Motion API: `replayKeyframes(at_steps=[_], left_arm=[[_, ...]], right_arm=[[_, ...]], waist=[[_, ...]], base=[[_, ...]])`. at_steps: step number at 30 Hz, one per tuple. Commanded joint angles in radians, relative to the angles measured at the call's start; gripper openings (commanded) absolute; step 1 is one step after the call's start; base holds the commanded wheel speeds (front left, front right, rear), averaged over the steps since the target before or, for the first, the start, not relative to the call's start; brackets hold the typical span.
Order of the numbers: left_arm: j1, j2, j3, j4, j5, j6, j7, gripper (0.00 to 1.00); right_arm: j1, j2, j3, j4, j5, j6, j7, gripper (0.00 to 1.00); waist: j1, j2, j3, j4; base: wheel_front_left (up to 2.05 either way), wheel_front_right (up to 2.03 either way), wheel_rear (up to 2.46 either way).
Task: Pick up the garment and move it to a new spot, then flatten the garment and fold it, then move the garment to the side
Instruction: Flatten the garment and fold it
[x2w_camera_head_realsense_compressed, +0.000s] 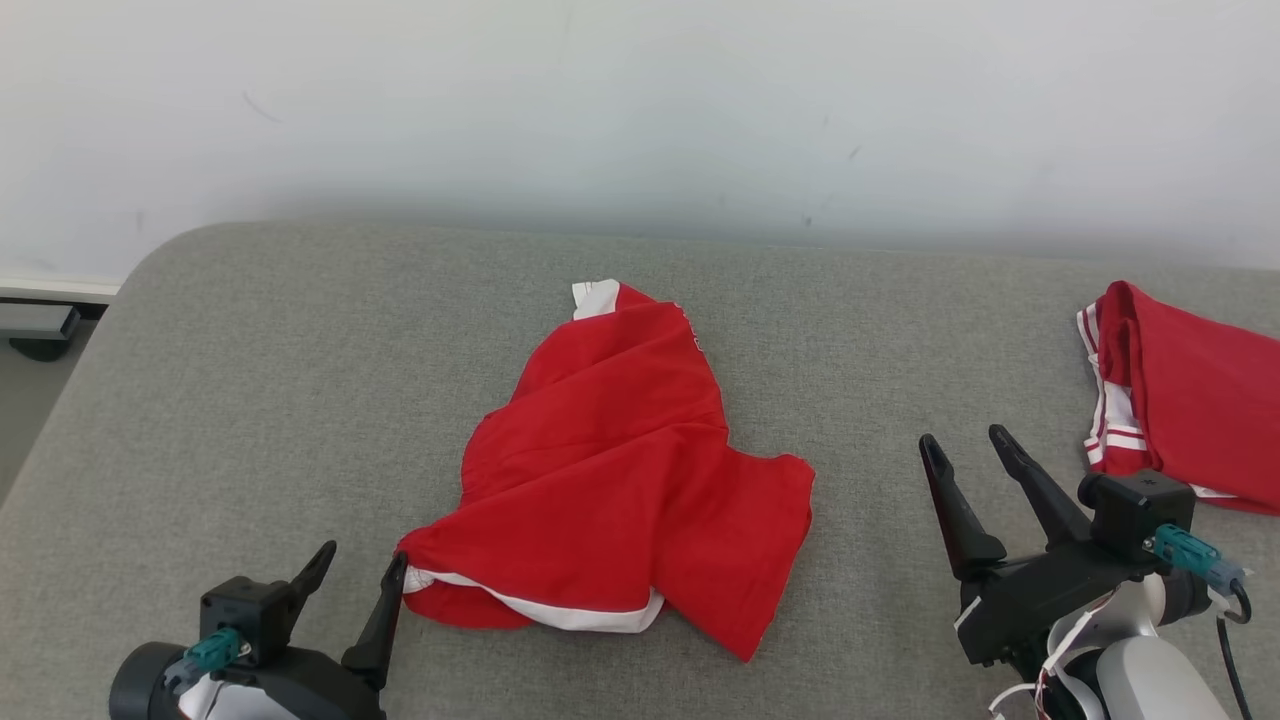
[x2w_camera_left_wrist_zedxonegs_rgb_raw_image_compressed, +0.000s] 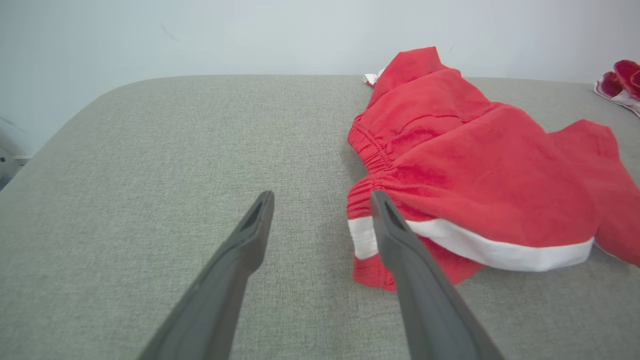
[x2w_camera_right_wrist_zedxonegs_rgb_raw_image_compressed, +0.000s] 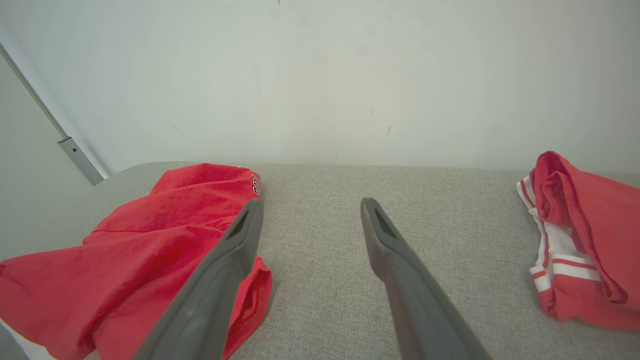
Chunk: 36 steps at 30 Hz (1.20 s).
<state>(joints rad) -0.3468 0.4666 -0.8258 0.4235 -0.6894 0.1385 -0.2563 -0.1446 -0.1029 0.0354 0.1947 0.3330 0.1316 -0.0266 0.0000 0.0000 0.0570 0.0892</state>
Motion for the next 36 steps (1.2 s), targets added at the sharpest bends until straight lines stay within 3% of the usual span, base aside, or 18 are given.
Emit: replayKeyframes(at_steps=[1, 14, 24, 36], left_arm=[[0.018, 0.005, 0.012, -0.013, 0.013, 0.005, -0.006, 1.0], [0.118, -0.05, 0.245, -0.221, 0.171, 0.088, -0.01, 1.0], [0.223, -0.114, 0.444, -0.31, 0.324, 0.079, -0.01, 1.0], [0.265, -0.178, 0.544, -0.311, 0.404, 0.011, -0.01, 1.0]], right_arm=[[0.006, -0.008, -0.003, 0.001, 0.007, -0.002, -0.001, 1.0], [0.018, -0.011, 0.031, 0.037, 0.031, -0.002, 0.039, 1.0], [0.019, -0.006, 0.075, 0.091, 0.061, -0.002, 0.083, 1.0], [0.0, 0.003, 0.164, 0.158, 0.16, -0.002, 0.151, 1.0]], waist=[[0.0, 0.0, -0.001, 0.003], [0.0, 0.0, -0.001, 0.014], [0.0, 0.0, -0.001, 0.019], [0.0, 0.0, -0.004, 0.047]], base=[[0.0, 0.0, 0.0], [0.0, 0.0, 0.0], [0.0, 0.0, 0.0], [0.0, 0.0, 0.0]])
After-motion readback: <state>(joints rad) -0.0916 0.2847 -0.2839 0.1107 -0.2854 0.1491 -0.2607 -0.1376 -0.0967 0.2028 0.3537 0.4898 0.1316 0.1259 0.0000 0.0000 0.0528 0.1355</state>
